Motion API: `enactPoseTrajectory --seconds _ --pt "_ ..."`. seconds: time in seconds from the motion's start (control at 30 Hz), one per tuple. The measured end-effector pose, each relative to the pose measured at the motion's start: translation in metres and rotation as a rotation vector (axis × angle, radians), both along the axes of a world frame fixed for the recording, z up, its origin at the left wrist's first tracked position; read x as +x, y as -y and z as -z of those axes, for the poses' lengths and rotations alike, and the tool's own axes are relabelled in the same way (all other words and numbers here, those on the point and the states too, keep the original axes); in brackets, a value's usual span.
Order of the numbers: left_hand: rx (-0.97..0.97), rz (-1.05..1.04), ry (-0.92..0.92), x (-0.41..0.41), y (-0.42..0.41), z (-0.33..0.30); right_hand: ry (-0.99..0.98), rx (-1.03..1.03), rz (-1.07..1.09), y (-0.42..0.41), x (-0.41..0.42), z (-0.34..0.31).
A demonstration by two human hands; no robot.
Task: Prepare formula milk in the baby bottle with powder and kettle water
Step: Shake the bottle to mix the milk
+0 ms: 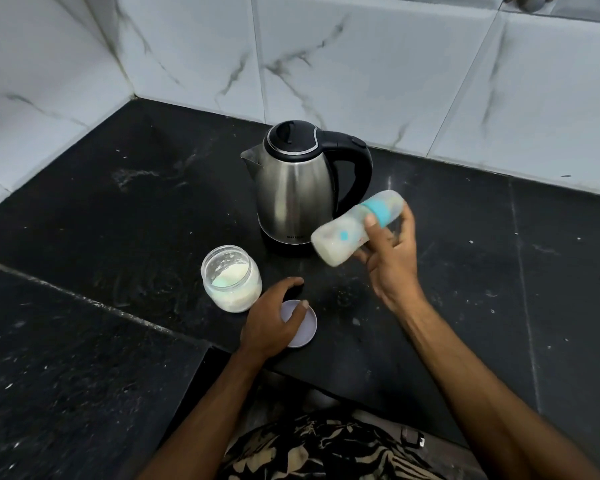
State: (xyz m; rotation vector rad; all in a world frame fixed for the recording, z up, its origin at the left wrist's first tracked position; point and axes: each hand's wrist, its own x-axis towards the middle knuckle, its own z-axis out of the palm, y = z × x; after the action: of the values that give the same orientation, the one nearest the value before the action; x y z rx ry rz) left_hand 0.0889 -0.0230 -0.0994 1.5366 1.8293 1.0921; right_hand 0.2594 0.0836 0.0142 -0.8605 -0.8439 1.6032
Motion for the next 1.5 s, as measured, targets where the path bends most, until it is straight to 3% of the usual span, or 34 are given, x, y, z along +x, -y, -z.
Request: enactPoseTrajectory --seconds 0.07,0.2,0.4,0.6,0.8,0.87,1.0,1.2,1.27,1.4,1.5 --pt "-0.005 -0.005 -0.003 -0.001 0.000 0.001 0.018 0.003 -0.033 0.005 -0.003 0.007" --pt "0.003 0.012 0.068 0.001 0.001 -0.002 0.245 0.121 -0.359 0.031 -0.007 0.020" --pt "-0.010 0.004 0.003 -0.001 -0.001 0.002 0.004 -0.016 0.060 0.004 -0.004 0.006" --pt "-0.049 0.015 0.109 -0.002 -0.002 0.005 0.271 0.116 -0.379 0.037 -0.007 0.021" --pt "-0.018 0.005 0.009 -0.001 -0.001 0.002 -0.057 -0.031 0.097 -0.005 0.000 0.002" --pt "-0.020 0.004 0.002 -0.001 -0.002 0.003 -0.038 -0.037 0.060 0.001 -0.003 0.004" --pt "-0.051 0.024 0.082 -0.003 0.000 0.008 0.237 0.075 -0.332 0.032 -0.009 0.018" --pt "-0.023 0.009 0.012 -0.003 -0.001 0.006 -0.045 -0.056 0.097 0.000 -0.005 0.005" --pt "-0.015 -0.001 0.001 -0.003 -0.001 0.004 0.014 -0.032 0.007 0.012 -0.007 0.007" --pt "-0.030 0.043 0.104 0.000 -0.002 -0.001 0.285 0.149 -0.375 0.039 -0.008 0.015" --pt "0.005 0.018 0.044 -0.002 -0.001 0.005 0.135 0.082 -0.147 0.021 -0.006 0.007"
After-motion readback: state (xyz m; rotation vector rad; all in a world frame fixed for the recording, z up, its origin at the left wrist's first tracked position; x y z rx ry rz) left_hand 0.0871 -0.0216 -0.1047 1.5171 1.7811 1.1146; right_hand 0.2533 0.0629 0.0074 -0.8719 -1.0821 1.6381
